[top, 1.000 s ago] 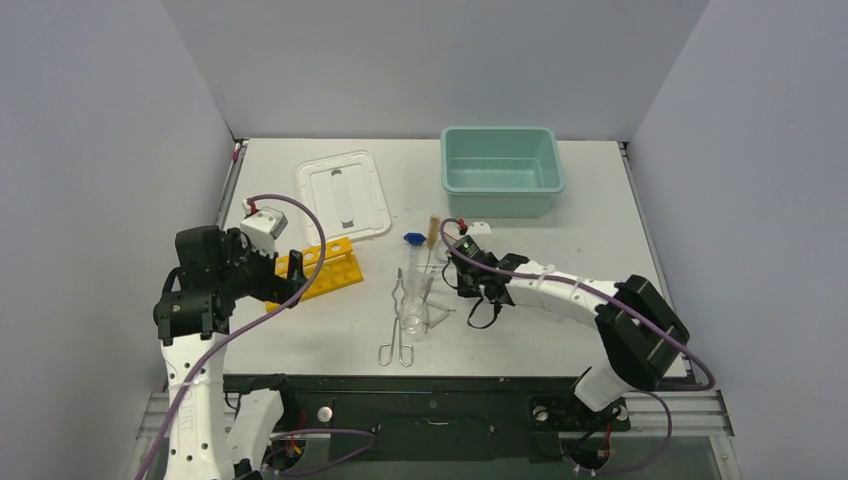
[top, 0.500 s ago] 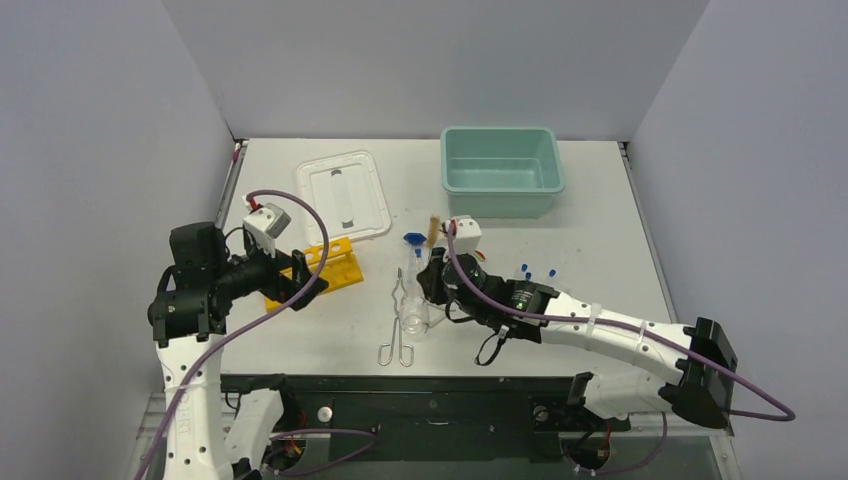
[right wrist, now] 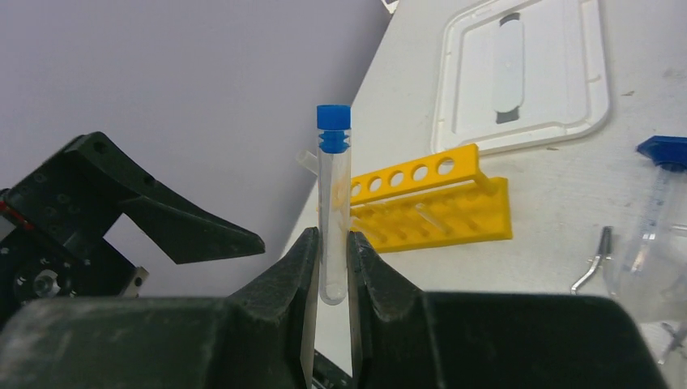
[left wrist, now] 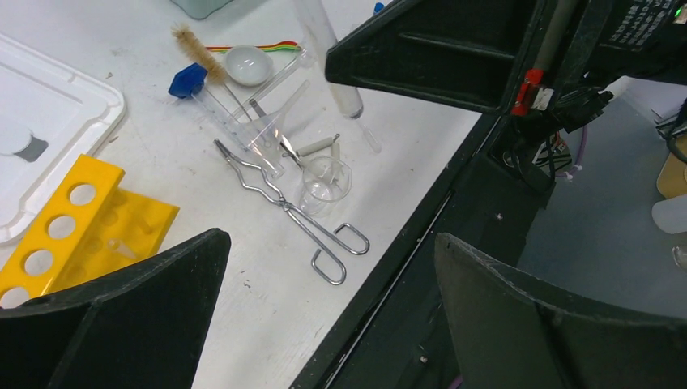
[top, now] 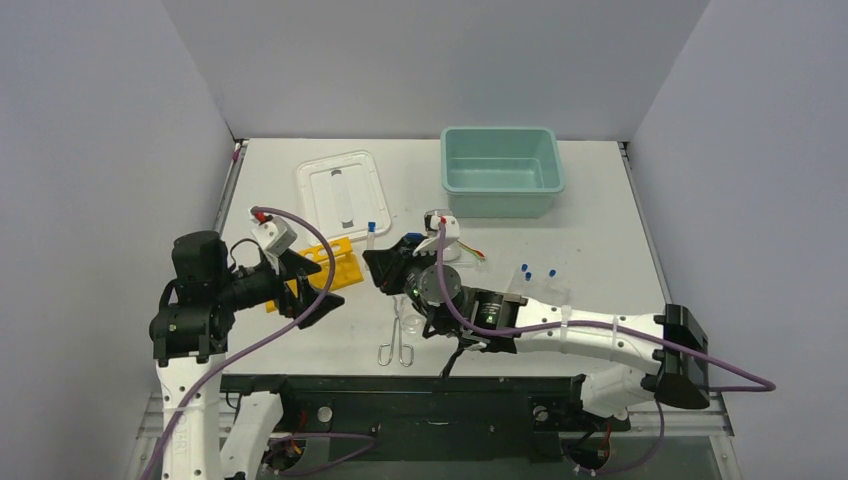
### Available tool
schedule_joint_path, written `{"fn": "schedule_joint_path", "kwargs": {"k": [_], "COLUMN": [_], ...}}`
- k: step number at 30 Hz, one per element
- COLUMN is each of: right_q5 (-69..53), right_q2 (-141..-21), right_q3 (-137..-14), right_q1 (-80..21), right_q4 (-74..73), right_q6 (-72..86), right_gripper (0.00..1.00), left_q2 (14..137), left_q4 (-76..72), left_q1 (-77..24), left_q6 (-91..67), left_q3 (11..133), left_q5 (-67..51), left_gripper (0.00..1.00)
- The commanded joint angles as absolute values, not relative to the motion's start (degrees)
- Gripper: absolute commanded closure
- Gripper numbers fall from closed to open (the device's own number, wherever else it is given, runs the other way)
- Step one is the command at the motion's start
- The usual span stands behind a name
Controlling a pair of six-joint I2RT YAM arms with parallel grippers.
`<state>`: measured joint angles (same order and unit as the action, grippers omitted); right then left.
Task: Organize the chemistry lab equipment
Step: Pick up the test tube at the center of the board.
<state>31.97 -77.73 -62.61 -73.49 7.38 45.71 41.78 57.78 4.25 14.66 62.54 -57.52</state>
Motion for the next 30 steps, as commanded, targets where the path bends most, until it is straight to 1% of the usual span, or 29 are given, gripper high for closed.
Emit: {"fn": "schedule_joint_path", "kwargs": {"k": [1,9,14,16,20,25,27,29,30], "right_q5": [31.99,27.14,25.29,23.86,19.73,17.37,17.09,16.63,16.2], "right_q2": [-81.35,-85.43,-85.78,-86.22,-87.23,-87.55,-87.1,-86.78,-86.76], "right_q3": [-65.04,-68.35,-68.61,-68.92,-69.35,-68.7,-67.79,-67.25,-67.33], "right_q1": [-74.57,-76.21,-76.72,-76.86,-76.9,-76.88,-76.9,-76.86,-76.88], "right_q4": [17.96,19.03,20.07,20.39,19.86,18.24,18.15,17.46,17.08], "right_q6": [51.51,53.54,54.33,54.32,54.46,54.33,54.21,53.9,53.8], "right_gripper": [1.0,1.0,1.0,1.0,1.0,1.0,1.0,1.0,1.0], "left_q2": [40.58,39.77,40.72,40.85,40.97,40.59,40.34,40.25,40.25], "left_q4": [51.49,47.82,47.68,46.91,45.38,45.38,45.31,45.13,45.14], "left_q1": [3.96,3.87,3.79,3.82,3.78,3.78,3.79,3.8,3.79], "left_q6": [11.88,10.66,11.15,10.6,9.84,10.61,10.86,10.89,10.94], "left_q3": [61.29,59.41,58.82,58.49,57.91,58.09,58.03,57.98,58.04], "left_q5": [-61.14,-59.53,-58.63,-57.99,-56.92,-55.09,-54.51,-54.09,-53.95], "left_gripper": [0.01,0.19,0.22,0.25,0.36,0.39,0.45,0.59,0.63]}}
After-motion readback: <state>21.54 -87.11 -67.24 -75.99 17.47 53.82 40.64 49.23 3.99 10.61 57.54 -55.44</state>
